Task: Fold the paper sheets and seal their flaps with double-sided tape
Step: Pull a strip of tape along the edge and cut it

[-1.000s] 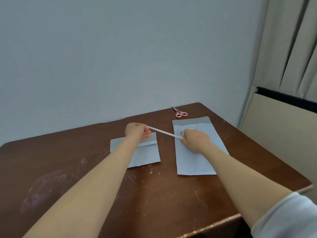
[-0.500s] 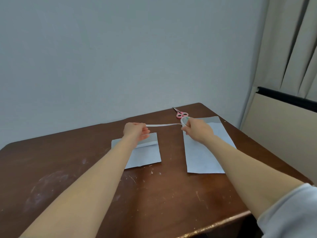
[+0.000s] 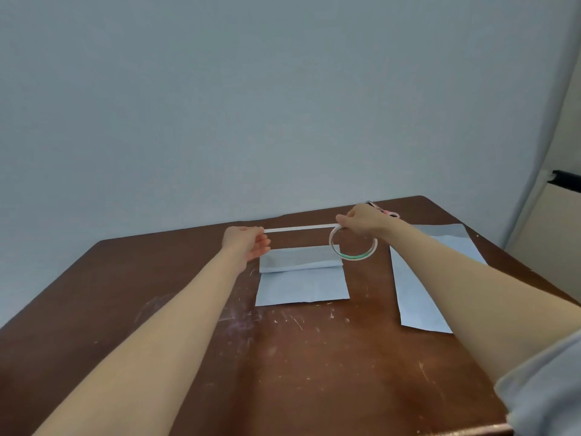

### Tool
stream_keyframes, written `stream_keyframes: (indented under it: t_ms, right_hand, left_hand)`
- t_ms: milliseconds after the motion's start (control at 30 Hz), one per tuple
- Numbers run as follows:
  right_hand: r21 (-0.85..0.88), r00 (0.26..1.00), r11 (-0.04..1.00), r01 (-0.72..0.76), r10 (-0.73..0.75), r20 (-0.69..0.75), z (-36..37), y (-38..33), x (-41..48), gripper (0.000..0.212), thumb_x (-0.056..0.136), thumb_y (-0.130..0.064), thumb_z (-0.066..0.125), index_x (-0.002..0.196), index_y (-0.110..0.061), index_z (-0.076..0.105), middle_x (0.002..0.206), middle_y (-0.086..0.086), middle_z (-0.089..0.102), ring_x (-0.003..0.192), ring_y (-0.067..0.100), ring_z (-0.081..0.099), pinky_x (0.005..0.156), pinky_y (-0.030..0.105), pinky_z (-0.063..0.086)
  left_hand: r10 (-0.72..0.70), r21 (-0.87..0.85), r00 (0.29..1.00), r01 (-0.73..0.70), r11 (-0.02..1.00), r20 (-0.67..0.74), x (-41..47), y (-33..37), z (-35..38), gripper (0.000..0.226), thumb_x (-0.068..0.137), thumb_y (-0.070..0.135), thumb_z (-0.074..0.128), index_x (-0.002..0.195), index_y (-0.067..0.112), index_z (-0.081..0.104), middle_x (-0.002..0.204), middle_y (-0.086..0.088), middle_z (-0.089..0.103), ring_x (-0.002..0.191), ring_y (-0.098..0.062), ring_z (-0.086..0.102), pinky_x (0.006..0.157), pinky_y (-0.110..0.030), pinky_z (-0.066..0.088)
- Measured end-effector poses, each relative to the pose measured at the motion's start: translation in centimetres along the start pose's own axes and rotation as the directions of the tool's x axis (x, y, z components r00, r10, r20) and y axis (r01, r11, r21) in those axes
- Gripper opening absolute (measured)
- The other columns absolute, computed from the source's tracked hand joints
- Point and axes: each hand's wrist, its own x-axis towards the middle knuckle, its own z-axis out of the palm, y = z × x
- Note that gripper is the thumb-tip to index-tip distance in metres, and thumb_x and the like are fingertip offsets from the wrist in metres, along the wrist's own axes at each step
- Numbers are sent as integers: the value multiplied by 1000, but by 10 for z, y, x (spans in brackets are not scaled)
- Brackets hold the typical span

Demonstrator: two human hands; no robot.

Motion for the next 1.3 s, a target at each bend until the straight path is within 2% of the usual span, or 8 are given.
stream_keyframes:
  t_ms: [167, 300, 400, 500, 700, 900, 1133, 1300]
  right_hand:
    - [-58, 1000, 998, -8, 6, -24, -1, -6, 5, 47, 97, -21, 44, 51, -15, 55, 58, 4, 45, 59, 21, 42, 54, 29, 32]
    - [-84, 998, 995, -55, 58, 34, -2, -6, 7, 40, 93, -13, 43, 55, -15, 54, 63, 4, 46, 56, 17, 39, 53, 28, 31]
    - [-88, 998, 994, -68, 67, -19, -3, -1, 8, 34, 87, -21, 53, 54, -17, 58, 58, 3, 46, 54, 19, 40, 53, 28, 33]
    - [-111, 997, 992, -59, 53, -58, -3, 0, 8, 26, 80, -31, 61, 59, -15, 62, 60, 2, 48, 58, 21, 45, 58, 31, 36]
    - [-141, 998, 988, -60, 57, -31, 1, -5, 15, 40, 87, -21, 49, 48, -19, 53, 58, 2, 44, 54, 18, 38, 54, 29, 31]
    - [-186, 996, 980, -66, 53, -73, 3, -2, 19, 32, 83, -26, 57, 53, -17, 58, 56, 2, 48, 53, 18, 45, 59, 31, 38]
    - [-220, 997, 973, -63, 51, -63, 6, -3, 25, 27, 83, -29, 59, 61, -13, 64, 53, 1, 44, 51, 17, 42, 57, 30, 37]
    - [-252, 994, 965, -75, 54, -92, 9, -6, 29, 25, 80, -23, 60, 58, -12, 56, 53, 1, 44, 50, 17, 41, 53, 27, 33]
  left_hand:
    - [-11, 30, 1000, 11, 999, 16, 2, -4, -2, 14, 91, 3, 60, 104, -2, 56, 81, -12, 62, 67, -20, 65, 47, -24, 57]
    - [-28, 55, 999, 26, 998, 34, 4, -12, 0, 11, 91, 2, 59, 100, -1, 55, 82, -13, 62, 67, -20, 65, 50, -25, 58]
    - [-48, 96, 999, 47, 994, 9, 7, -17, -1, 11, 90, 2, 61, 99, -2, 57, 82, -14, 63, 66, -21, 65, 58, -28, 59]
    - [-63, 121, 998, 63, 991, -4, 9, -23, -5, 15, 88, 1, 63, 101, -5, 57, 81, -16, 63, 64, -23, 65, 56, -28, 59]
    - [-62, 165, 998, 67, 984, -34, 15, -28, -8, 16, 88, 1, 63, 102, -4, 58, 85, -17, 65, 66, -24, 67, 53, -26, 59]
    - [-82, 230, 995, 94, 969, -61, 21, -35, -4, 7, 88, 2, 63, 94, -1, 60, 94, -19, 68, 77, -26, 70, 63, -28, 60]
    - [-93, 215, 992, 108, 971, -80, 25, -35, -5, 6, 86, 0, 65, 85, 1, 59, 86, -18, 65, 76, -28, 69, 67, -31, 60]
    - [-80, 164, 992, 96, 982, -101, 27, -32, -8, 8, 84, 0, 67, 88, 0, 60, 79, -15, 64, 63, -22, 66, 57, -27, 59]
